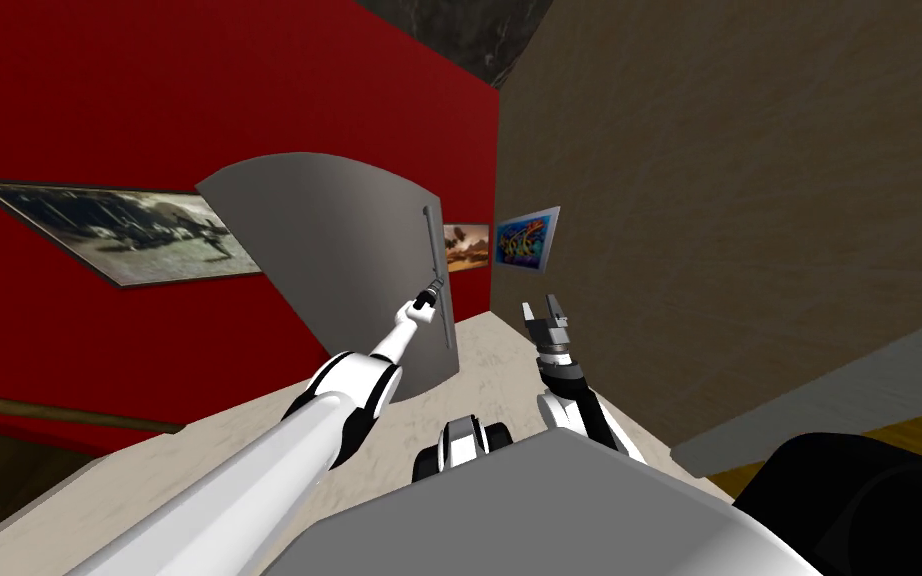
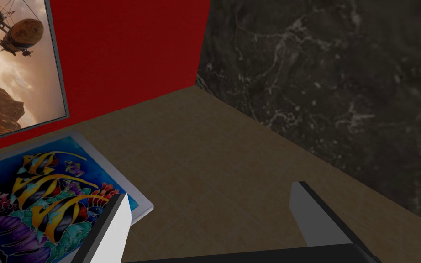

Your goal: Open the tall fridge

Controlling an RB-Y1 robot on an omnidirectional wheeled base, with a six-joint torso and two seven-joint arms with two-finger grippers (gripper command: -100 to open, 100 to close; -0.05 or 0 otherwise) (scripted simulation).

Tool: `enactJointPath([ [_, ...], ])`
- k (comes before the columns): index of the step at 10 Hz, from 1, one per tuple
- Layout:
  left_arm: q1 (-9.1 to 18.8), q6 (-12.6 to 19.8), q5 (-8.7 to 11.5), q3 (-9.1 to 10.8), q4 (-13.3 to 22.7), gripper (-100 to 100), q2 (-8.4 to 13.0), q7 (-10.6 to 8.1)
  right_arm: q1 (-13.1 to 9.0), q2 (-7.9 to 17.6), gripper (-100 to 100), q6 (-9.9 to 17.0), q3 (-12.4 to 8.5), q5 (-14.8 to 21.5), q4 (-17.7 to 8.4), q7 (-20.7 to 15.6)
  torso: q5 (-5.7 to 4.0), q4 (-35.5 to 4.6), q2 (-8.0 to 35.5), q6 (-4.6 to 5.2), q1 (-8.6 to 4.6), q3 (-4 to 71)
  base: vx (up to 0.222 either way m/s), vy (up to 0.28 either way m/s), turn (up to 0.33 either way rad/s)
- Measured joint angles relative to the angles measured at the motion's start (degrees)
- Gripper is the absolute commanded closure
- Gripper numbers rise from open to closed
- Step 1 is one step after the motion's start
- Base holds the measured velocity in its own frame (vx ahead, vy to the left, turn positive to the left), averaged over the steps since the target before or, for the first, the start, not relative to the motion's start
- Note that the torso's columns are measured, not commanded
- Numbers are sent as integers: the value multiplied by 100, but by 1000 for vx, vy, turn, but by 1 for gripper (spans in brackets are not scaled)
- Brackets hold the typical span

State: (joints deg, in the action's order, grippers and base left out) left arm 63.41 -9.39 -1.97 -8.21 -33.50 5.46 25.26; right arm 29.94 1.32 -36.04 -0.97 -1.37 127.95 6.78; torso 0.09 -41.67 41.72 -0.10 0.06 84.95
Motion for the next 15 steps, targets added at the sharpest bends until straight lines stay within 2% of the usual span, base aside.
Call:
enactJointPath([
  [1, -38, 206, -15, -166, -229, 100, -13, -69, -1, 1, 0, 0, 0, 0, 0, 0, -2, -3, 15, 13, 9, -8, -142, 209, -108],
  [2, 174, 181, -27, -156, 85, 100, -117, -64, 0, 0, 0, 0, 0, 0, 0, 0, -5, -10, -1, -1, -7, 2, -95, 192, -120],
  [3, 215, 210, -49, -206, 121, 100, -184, -49, 1, 0, 0, 0, 0, 0, 0, 0, -7, -11, -10, 6, -7, 6, -149, 253, -156],
  [4, 326, 231, -44, -378, 213, 100, -189, -124, 0, 1, 0, 0, 0, 0, 0, 0, -4, -5, 7, 7, 10, -2, -124, 197, -110],
  [6, 447, 293, -71, -497, 306, 100, -296, -165, 0, 0, 0, 0, 0, 0, 0, 0, -8, -7, 4, 0, -5, -1, -112, 144, -91],
  [8, 387, 416, -79, -607, 164, 100, -323, -200, 2, -2, 0, 0, 1, 0, 0, 0, -11, -13, -20, -15, -15, 13, -53, 84, -40],
  [9, 431, 466, -99, -650, 162, 100, -347, -199, 1, -1, 0, 0, 0, 0, 0, 0, -8, -5, -1, 9, 6, 3, -163, 214, -171],
  [10, 547, 527, -114, -745, 213, 100, -380, -224, 0, 1, 0, 0, 0, 0, 0, 0, -8, 0, 30, 33, 10, -16, -123, 194, -127],
  [11, 663, 519, -120, -779, 383, 100, -454, -242, 0, 0, 0, 0, 0, 0, 0, 0, -13, -8, 13, 14, -13, -9, -62, 93, -32],
  [13, 564, 592, -135, -824, 243, 100, -496, -243, 2, -2, 0, -1, 1, 0, 1, 0, -15, -15, -21, -13, -27, 13, -43, 46, -20],
  [14, 542, 717, -154, -897, 99, 100, -484, -245, 2, -1, 0, 0, 1, 0, 0, 0, -13, -7, 2, 21, -7, 1, -45, 59, -40],
  [15, 555, 743, -159, -913, 72, 100, -489, -245, 2, -2, 0, 0, 1, 0, 0, 0, -11, -20, 6, 11, -15, -4, -118, 73, -202],
])
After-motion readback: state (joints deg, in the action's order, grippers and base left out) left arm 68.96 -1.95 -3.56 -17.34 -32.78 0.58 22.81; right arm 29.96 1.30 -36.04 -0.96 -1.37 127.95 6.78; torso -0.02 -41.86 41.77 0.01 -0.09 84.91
